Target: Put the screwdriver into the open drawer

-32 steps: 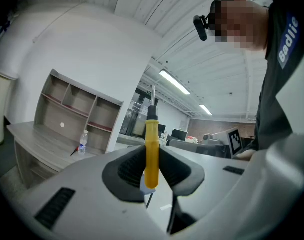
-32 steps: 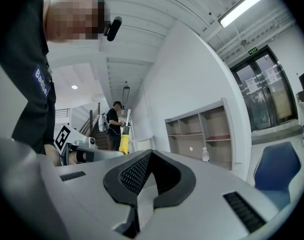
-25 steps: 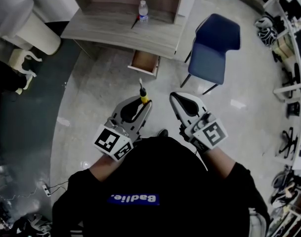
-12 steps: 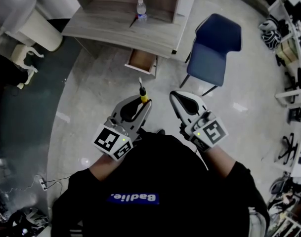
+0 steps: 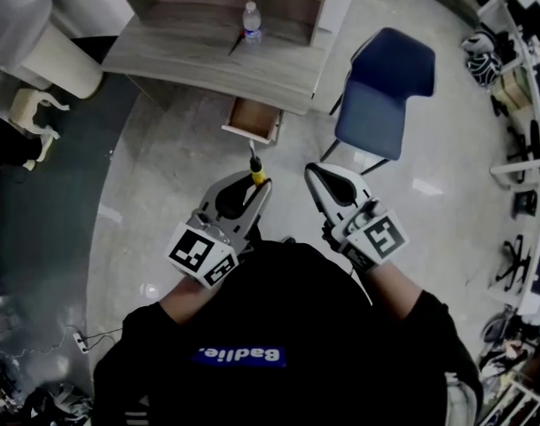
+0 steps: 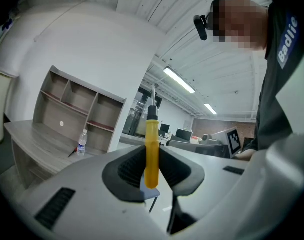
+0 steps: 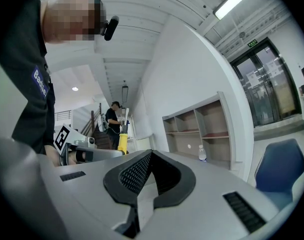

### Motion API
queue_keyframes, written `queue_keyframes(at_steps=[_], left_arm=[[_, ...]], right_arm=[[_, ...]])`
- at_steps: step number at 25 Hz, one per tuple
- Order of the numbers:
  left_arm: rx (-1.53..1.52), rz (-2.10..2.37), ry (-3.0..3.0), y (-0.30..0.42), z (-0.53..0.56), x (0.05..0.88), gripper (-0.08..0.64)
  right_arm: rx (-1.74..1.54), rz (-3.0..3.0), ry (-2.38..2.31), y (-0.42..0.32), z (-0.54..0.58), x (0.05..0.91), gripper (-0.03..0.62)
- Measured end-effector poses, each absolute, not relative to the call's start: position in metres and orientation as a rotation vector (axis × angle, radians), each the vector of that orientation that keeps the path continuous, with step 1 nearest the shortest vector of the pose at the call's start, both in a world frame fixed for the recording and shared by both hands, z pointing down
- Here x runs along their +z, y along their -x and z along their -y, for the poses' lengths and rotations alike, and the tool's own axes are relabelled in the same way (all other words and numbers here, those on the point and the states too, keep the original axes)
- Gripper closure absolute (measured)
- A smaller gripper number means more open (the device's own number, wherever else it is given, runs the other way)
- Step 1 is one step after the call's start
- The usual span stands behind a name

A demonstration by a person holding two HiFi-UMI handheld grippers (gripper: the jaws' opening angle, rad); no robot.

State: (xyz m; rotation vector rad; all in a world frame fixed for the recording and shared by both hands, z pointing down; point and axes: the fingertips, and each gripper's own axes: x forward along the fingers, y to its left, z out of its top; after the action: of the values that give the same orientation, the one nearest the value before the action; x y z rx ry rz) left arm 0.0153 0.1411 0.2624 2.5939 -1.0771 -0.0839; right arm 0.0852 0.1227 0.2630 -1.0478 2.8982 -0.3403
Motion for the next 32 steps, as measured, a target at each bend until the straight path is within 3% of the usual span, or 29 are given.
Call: queue_keyframes(at_steps=[16, 32], left_arm=[[-0.046, 0.885, -2.620, 0.072, 0.006, 0.292, 0.482], [0.078, 1.014, -2.569, 0.053, 0.043, 0.323, 0.482]], right_arm=[[-0.399, -2.884, 1.297, -0.009, 0.014, 0.277, 0.565], [-0.464, -2.904, 1.181, -0.030, 0.053, 0.286, 0.565]])
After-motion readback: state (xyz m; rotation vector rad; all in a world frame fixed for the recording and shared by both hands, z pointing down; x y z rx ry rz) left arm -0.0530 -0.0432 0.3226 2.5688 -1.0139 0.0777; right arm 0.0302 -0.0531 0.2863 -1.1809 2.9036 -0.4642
